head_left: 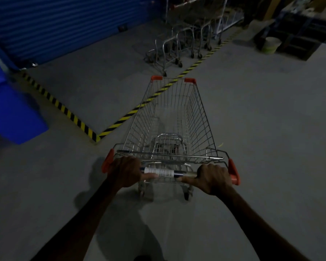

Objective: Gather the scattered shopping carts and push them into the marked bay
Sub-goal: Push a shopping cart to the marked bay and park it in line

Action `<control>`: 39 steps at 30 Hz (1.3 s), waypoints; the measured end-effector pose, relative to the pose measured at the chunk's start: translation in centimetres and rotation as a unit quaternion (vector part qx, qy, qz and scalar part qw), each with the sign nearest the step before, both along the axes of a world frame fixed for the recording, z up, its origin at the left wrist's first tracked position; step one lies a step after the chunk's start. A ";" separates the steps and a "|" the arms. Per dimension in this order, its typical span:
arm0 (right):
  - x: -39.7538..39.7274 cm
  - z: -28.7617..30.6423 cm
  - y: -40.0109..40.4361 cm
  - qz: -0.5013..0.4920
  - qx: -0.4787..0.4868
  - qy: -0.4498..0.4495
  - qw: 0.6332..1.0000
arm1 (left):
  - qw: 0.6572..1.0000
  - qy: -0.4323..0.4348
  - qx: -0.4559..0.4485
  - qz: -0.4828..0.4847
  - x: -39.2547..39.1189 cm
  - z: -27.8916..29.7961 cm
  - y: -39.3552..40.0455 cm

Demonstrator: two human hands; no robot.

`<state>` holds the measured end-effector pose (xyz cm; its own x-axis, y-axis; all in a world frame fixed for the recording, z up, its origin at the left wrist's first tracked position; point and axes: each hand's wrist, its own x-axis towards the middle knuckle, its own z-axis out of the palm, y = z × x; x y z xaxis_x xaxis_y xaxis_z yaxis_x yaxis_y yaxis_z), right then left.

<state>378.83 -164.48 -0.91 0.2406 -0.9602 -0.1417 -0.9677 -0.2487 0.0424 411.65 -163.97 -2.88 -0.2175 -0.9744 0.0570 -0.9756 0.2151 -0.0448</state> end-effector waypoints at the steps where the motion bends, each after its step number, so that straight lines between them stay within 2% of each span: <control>1: -0.2 -0.1 -1.8 0.001 -0.006 0.001 1.000 | 1.000 0.013 0.026 -0.002 -0.3 0.0 -1.7; 3: -0.6 -0.4 -5.6 0.001 -0.019 0.014 1.000 | 0.998 0.024 0.057 0.004 -0.5 -0.4 -5.7; 6: -0.6 -0.4 -11.6 0.010 -0.028 0.023 0.999 | 0.998 0.026 0.057 0.010 -0.6 -0.3 -11.9; 13: 0.3 1.1 -25.7 -0.004 0.001 -0.018 1.000 | 0.998 0.032 0.055 -0.002 -0.3 0.6 -26.0; 22: 0.5 1.1 -41.9 0.011 0.002 -0.002 1.000 | 0.996 0.047 0.070 0.025 -0.3 0.9 -42.1; 30: 0.1 -0.2 -58.3 0.028 -0.044 0.019 0.998 | 0.997 0.054 0.054 0.033 -0.4 0.7 -57.3; 32: 0.0 -0.4 -62.8 0.038 -0.060 0.020 0.997 | 0.995 0.064 0.069 0.043 -0.6 0.8 -61.3; 39: 0.0 -1.0 -78.9 0.033 -0.021 -0.017 0.999 | 0.981 0.106 0.124 0.103 -1.1 1.6 -75.3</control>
<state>378.78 -243.39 -1.87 0.3068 -0.9473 -0.0918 -0.9505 -0.3099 0.0209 410.57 -239.27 -1.24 -0.0227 -0.9859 -0.1656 -0.9812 -0.0098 0.1930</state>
